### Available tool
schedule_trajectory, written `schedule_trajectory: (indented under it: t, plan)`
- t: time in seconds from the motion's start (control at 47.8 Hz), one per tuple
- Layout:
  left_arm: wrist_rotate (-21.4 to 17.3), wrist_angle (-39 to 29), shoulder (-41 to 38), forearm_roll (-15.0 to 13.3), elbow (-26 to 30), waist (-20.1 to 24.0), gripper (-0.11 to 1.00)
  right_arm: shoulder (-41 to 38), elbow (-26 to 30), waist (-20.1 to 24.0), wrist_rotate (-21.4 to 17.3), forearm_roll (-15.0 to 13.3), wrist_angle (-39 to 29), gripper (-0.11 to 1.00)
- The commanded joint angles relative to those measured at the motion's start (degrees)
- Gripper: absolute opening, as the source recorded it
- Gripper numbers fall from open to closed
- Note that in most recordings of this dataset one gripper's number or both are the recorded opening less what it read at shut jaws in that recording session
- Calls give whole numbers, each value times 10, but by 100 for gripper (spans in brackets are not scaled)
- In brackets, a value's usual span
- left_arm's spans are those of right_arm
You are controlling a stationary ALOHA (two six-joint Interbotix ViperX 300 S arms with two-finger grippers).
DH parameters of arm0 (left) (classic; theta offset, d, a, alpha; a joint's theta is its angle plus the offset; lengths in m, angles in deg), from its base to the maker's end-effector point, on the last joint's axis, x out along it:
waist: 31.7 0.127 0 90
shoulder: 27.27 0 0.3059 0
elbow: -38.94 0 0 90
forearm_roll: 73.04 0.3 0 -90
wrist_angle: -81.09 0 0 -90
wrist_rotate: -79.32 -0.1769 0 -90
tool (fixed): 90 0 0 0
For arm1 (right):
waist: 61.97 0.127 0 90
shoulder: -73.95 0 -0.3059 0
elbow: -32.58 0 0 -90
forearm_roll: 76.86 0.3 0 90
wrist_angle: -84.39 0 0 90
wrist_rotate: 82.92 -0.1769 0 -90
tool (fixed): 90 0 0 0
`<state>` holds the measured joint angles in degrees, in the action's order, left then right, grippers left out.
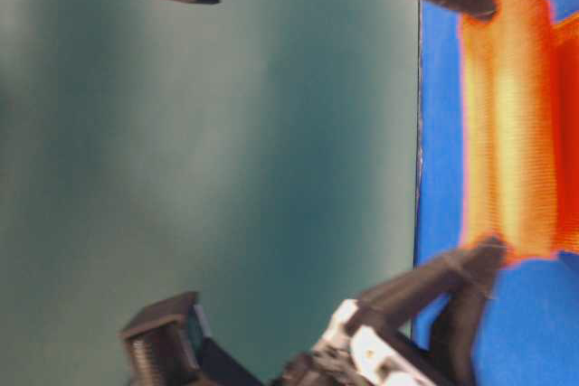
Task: Fold the orange towel.
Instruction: 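Fold the far half of the strip over toward the near end, then open both grippers and release the folded towel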
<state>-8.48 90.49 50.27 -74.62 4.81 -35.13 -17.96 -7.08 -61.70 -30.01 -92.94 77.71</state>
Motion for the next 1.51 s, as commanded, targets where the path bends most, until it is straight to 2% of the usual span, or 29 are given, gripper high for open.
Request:
schedule_trajectory:
  t: [0.0,0.167,0.376,0.711,0.753,0.857,0.899,0.983,1.045,1.108,1.213,1.338,1.484]
  plan:
    - [11,-1,-11,0,3,-18,2,-4,-1,10,-3,1,0,2]
    - [21,7,-42,0,2,-31,2,-36,-4,18,-4,1,26,2]
    - [21,8,-44,0,1,-36,2,-59,-4,24,-4,2,60,2]
    - [20,14,-47,0,8,-36,3,-72,-4,34,-4,12,70,3]
    - [20,15,-47,0,10,-36,5,-72,-3,34,-4,12,70,3]
    - [20,15,-47,0,11,-36,26,-73,0,38,-4,12,73,4]
    - [20,14,-47,0,11,-36,36,-73,2,39,-4,11,76,12]
    - [19,11,-44,0,11,-37,50,-72,7,42,-4,12,78,38]
    - [18,7,-38,0,10,-37,51,-70,12,45,-4,12,76,56]
    - [18,2,-27,0,8,-37,49,-63,19,47,-4,12,73,67]
    - [16,-16,3,0,5,-37,49,-41,29,47,-4,11,64,62]
    - [10,-50,54,0,2,-37,49,2,44,47,5,6,34,63]
    - [4,-73,117,1,-6,-37,49,68,58,47,7,-27,-23,63]
